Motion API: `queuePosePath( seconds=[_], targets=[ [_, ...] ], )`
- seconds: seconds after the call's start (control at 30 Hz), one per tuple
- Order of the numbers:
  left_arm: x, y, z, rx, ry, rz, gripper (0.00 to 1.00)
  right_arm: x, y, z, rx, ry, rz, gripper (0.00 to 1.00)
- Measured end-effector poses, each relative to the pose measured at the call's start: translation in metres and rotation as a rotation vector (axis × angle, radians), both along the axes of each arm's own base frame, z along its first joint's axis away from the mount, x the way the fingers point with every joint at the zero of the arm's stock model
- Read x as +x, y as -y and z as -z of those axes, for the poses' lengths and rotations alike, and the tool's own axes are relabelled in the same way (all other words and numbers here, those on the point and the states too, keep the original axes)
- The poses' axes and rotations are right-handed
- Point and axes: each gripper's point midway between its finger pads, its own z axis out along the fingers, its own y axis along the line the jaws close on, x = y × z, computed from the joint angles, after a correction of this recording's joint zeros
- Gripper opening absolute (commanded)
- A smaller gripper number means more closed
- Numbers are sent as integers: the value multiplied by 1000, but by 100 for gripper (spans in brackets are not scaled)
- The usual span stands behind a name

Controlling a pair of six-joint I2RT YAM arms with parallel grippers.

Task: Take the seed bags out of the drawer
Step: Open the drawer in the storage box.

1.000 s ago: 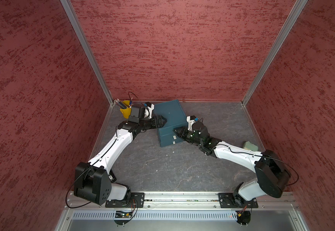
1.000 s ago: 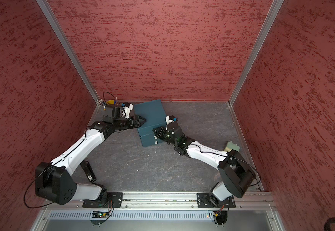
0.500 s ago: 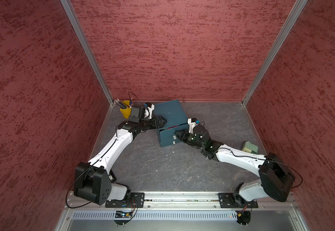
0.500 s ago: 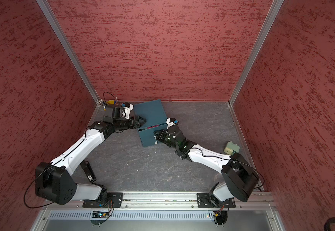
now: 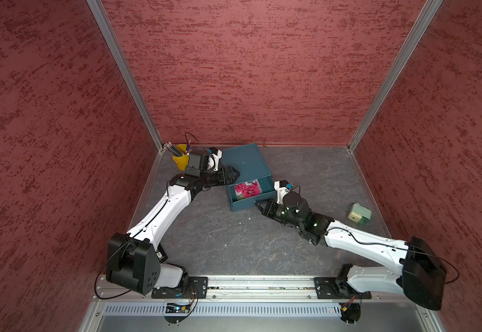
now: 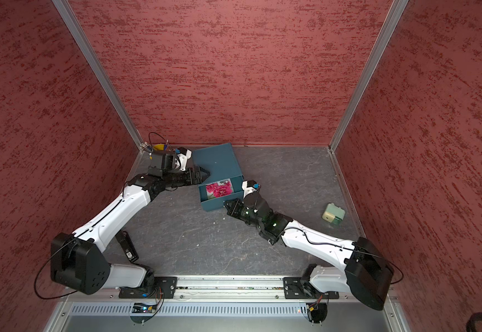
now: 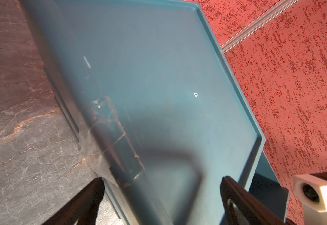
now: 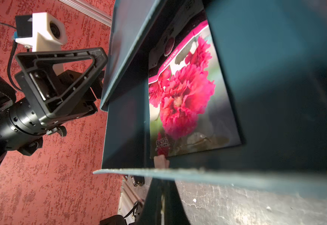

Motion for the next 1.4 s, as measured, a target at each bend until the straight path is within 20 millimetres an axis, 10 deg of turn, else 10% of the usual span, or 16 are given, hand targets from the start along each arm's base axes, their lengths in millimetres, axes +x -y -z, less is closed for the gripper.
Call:
queuePosePath(
  seconds=[1.2,1.4],
  targets=[
    [0,-4,-1,21,12,-14,97,-48,16,13,-56,-47,38,0],
    [0,-4,-1,26,13,-10,97,-49,21,15,-64,-45,54,17]
  ],
)
